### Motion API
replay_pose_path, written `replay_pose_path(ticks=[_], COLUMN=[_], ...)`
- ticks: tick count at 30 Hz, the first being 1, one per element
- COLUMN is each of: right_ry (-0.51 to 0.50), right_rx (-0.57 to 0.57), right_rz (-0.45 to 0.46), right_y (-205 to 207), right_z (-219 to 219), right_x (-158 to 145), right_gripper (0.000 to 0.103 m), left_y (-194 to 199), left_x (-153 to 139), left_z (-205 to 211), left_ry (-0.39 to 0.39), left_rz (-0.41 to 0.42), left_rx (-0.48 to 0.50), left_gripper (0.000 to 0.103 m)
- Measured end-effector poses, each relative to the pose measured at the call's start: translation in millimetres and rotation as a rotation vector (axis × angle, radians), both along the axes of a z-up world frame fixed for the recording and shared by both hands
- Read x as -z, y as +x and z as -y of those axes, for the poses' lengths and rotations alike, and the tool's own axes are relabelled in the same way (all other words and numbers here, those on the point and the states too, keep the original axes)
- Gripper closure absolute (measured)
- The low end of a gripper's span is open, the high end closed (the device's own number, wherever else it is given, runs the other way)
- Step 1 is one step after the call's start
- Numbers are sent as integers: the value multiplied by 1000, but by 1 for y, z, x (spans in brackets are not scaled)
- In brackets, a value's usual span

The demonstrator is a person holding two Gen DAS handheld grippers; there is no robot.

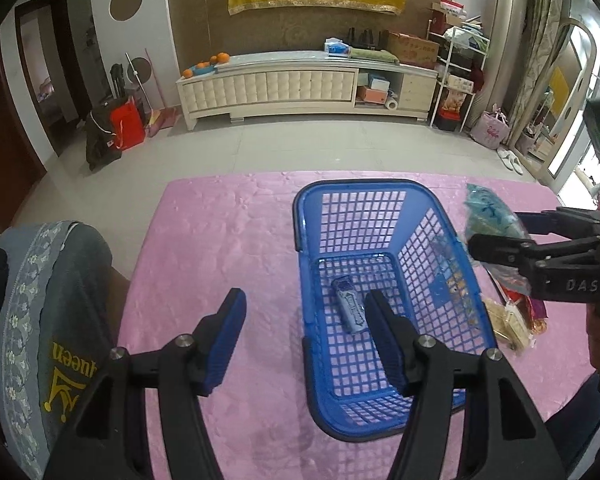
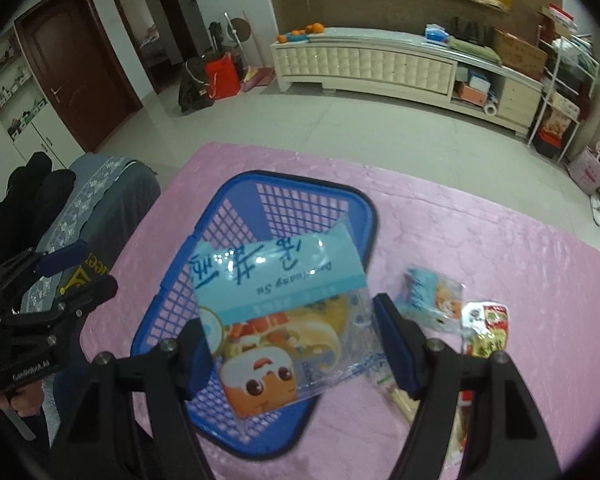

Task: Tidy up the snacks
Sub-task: 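Grasp the blue bread bun pack with the right tool and drop it into the basket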

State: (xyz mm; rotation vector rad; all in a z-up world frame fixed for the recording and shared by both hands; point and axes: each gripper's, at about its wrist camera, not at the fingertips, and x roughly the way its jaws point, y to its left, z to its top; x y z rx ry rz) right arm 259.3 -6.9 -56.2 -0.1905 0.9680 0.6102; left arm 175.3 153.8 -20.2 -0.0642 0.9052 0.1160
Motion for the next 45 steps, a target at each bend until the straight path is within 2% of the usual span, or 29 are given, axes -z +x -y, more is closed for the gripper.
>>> replay_pose_path(ticks=[11,18,22,26,28,39,41,45], right_ry=[-81,-157,-176,-154,-154,-117,-101,-85], right_rx=[-10,-5,14,1,-7,42,52,77], right_rz=[-46,-49,-20,8,23,27,24,30], right_y=[37,52,54,49,45,19,13,4], right_z=[-47,-64,-67,-66,-64,-21,-10,13], right_x=[35,56,58,48,43,15,9,-2], right_gripper=[27,27,26,24,19,18,18,18], left_y=[38,53,54,52,48,23,19,11], left_x=[31,44,48,51,48,15,11,2], left_z=[-22,-34,-35,-34,-31,-4,1,13], left_ry=[-2,-17,-30,-41,-45,-34,-33,-38], left_rz=[-60,-82,-87,-93,-90,-41,-34,-18], left_rx=[-3,-9,-14,-20,-22,11,15,31], left_gripper=[43,43,43,43,43,43,40,39])
